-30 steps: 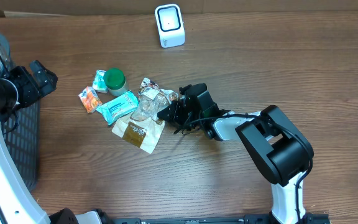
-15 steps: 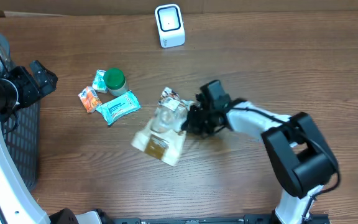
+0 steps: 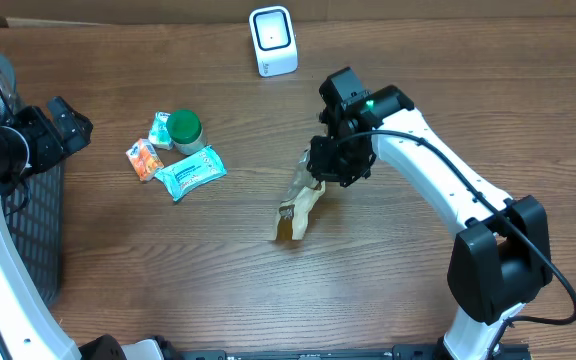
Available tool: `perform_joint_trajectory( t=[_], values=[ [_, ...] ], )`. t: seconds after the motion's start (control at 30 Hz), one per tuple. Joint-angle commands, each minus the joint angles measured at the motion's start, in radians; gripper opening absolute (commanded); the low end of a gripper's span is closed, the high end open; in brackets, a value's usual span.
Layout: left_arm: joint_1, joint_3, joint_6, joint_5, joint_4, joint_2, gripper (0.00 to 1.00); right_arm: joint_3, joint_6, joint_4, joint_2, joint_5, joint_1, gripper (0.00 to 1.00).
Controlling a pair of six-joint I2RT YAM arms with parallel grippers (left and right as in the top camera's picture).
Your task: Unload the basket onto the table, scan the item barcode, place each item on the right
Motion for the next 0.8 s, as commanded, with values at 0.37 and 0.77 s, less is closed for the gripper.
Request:
perform_joint_trajectory(
  t=[0.37, 0.77],
  values=[
    [0.004, 0.006, -0.010, -0.003, 0.002, -0.015, 0.99, 0.054, 0.109, 0.090, 0.097, 0.089, 0.108, 0.43],
    [0.004, 0.006, -0.010, -0.003, 0.002, -0.015, 1.00, 0.026, 0.183, 0.272, 0.243, 0.036, 0.157, 0.40]
  ],
)
